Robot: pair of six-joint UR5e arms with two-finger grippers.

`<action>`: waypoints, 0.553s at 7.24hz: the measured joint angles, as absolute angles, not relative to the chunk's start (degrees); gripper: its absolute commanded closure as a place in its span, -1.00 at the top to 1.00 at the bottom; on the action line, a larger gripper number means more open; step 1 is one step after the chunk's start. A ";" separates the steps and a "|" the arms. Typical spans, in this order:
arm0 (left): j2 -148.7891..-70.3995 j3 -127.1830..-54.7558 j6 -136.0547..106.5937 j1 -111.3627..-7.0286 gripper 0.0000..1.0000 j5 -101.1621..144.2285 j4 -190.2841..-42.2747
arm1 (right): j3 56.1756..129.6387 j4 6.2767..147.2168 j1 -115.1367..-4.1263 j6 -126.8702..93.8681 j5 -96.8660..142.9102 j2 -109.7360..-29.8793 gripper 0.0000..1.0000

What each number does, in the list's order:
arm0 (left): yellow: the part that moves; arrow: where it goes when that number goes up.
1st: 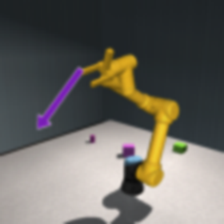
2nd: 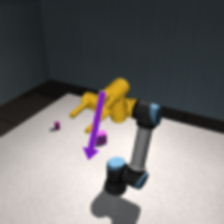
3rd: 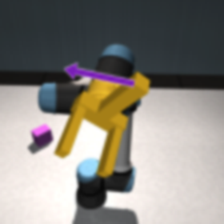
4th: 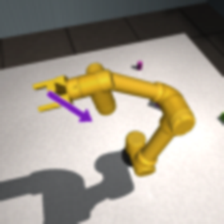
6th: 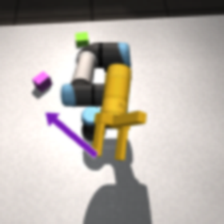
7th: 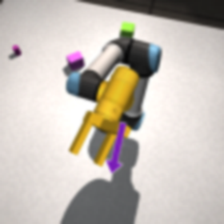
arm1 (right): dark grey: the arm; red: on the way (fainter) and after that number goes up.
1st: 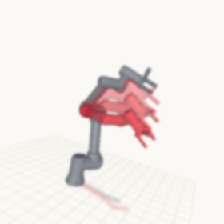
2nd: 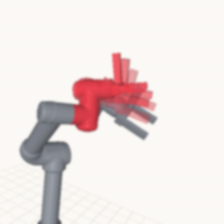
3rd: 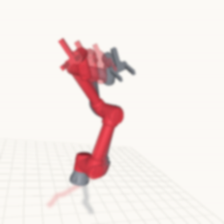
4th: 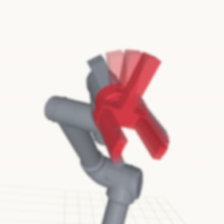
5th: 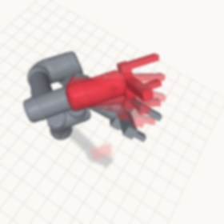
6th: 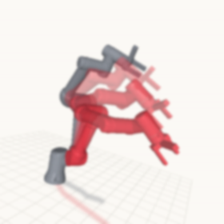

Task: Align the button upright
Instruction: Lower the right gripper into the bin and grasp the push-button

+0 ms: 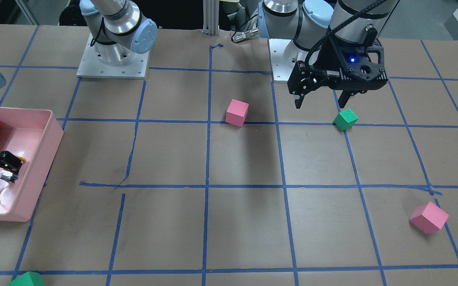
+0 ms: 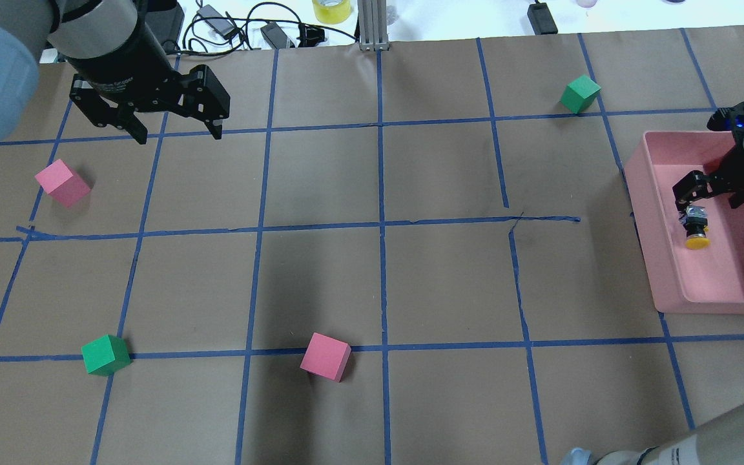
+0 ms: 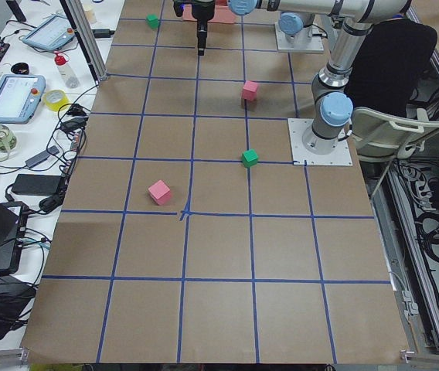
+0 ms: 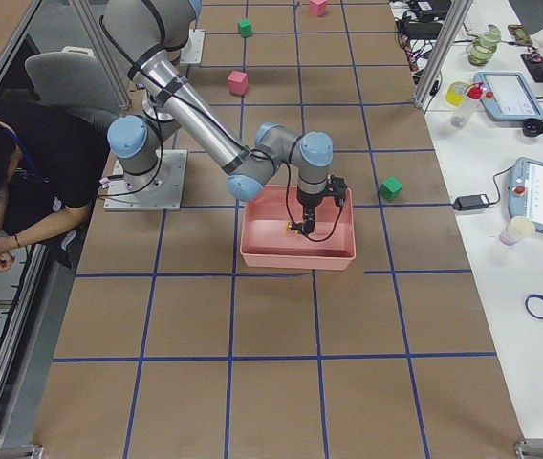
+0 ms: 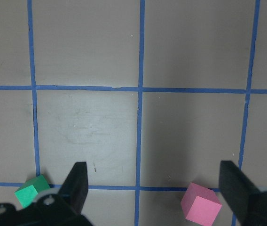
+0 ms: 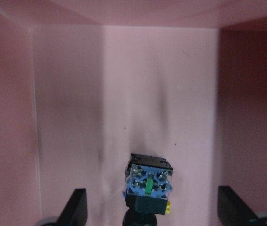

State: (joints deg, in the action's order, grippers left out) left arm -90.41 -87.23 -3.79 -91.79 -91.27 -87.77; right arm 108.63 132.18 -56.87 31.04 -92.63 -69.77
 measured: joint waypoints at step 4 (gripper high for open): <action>-90.35 -87.25 -4.38 -91.78 1.00 -91.38 -87.74 | 108.71 133.88 -56.87 30.51 -92.09 -68.16 0.93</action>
State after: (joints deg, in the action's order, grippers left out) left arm -90.35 -87.25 -4.38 -91.78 -91.38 -87.74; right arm 108.71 133.88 -56.87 30.51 -92.09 -68.16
